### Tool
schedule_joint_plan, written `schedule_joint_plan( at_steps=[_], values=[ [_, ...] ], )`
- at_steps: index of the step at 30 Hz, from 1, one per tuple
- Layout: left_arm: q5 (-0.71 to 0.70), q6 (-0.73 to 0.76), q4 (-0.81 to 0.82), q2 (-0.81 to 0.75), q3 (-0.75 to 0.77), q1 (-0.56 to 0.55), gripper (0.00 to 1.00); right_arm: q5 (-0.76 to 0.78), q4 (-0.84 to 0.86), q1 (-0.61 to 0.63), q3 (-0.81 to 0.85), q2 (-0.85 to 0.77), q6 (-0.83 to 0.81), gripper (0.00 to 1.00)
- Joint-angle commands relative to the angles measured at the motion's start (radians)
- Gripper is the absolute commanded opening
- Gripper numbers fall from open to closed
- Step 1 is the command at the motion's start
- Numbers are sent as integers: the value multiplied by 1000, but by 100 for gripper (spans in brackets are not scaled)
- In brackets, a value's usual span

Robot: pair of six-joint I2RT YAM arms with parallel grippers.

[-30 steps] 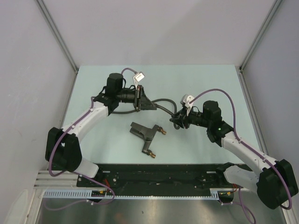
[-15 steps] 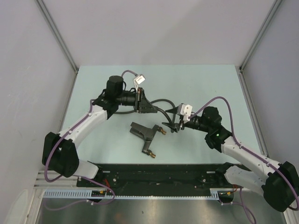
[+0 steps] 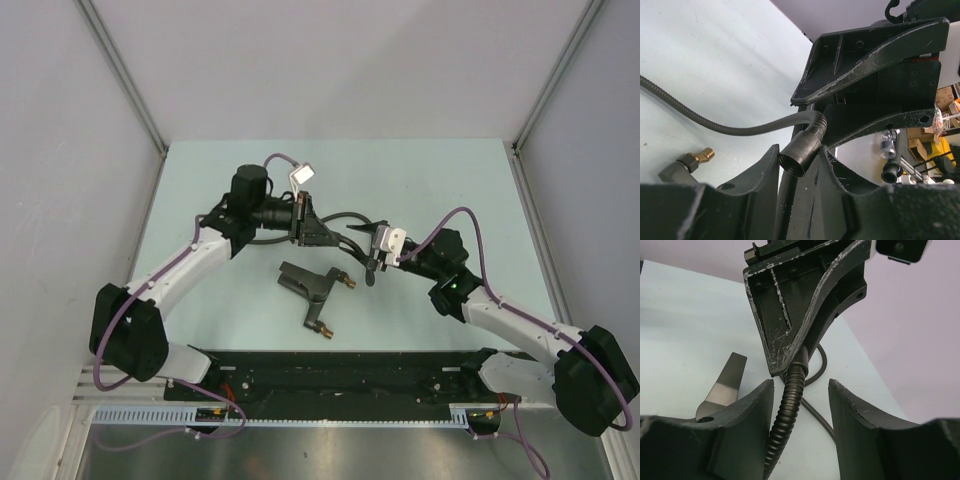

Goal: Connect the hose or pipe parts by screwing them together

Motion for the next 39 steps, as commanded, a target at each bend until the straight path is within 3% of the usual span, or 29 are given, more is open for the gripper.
schedule_joint_plan(
  at_steps=[1,34,37,38,39],
  values=[
    [36,0,22,-35,-12,-13,0,6,80,7,6,13,-40,52],
    [82,7,22,-13,-23,-16,0,46,185,52,34,95,-59,49],
    [87,3,22,-10,-22,-16,0,37,198,55,34,96,-57,35],
    [88,3,22,-10,-22,-16,0,35,202,57,34,96,-57,20],
    [90,1,22,-10,-20,-15,3,34,201,58,34,96,-57,13]
  ],
)
